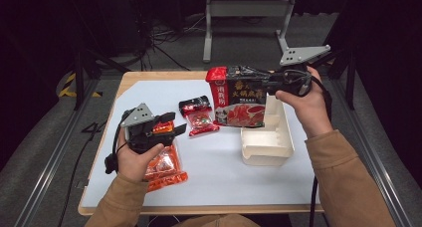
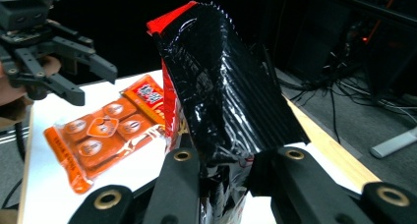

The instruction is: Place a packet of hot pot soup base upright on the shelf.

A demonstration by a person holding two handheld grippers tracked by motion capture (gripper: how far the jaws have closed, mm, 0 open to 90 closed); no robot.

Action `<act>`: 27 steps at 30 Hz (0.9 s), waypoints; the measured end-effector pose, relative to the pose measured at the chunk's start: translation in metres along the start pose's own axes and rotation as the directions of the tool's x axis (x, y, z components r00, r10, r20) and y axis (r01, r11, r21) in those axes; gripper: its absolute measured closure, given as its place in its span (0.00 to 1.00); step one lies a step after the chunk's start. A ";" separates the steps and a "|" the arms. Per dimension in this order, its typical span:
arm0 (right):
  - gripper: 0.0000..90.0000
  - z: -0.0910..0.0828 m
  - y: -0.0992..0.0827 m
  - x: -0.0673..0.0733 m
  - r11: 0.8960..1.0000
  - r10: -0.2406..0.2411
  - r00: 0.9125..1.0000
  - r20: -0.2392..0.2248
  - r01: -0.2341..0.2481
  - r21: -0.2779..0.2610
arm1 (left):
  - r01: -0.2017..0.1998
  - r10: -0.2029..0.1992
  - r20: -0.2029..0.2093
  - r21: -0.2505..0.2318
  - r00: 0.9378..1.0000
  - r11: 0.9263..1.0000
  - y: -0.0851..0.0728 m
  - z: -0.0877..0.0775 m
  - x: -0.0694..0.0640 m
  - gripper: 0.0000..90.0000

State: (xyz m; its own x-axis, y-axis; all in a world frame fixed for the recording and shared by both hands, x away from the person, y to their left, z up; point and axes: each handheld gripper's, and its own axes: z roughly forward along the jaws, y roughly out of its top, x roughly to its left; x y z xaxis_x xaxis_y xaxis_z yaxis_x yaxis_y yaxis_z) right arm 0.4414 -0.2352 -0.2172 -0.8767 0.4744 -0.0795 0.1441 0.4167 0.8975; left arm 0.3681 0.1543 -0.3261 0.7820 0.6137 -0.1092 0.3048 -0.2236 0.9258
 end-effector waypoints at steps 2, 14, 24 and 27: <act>0.87 -0.002 -0.001 -0.006 1.000 0.008 1.000 0.010 -0.008 -0.005 | 0.007 -0.007 -0.003 -0.006 1.000 1.000 -0.002 0.000 0.002 0.48; 0.87 -0.012 -0.008 -0.034 1.000 0.016 0.998 0.064 -0.014 -0.027 | 0.000 0.000 -0.012 0.007 1.000 1.000 -0.006 0.001 0.008 0.47; 0.86 -0.019 -0.012 -0.053 0.999 -0.031 0.994 0.107 0.035 -0.032 | 0.022 -0.022 -0.016 0.002 1.000 1.000 -0.009 0.001 0.013 0.44; 0.86 -0.019 -0.014 -0.060 0.999 -0.037 0.992 0.123 0.041 -0.033 | 0.028 -0.028 -0.020 -0.011 0.999 1.000 -0.010 0.000 0.014 0.44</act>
State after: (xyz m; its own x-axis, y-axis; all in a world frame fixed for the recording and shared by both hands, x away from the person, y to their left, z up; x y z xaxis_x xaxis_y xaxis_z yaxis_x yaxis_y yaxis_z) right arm 0.4826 -0.2845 -0.2168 -0.8185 0.5502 -0.1653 0.0923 0.4101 0.9074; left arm 0.3759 0.1656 -0.3371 0.7621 0.6348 -0.1277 0.3205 -0.1984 0.9262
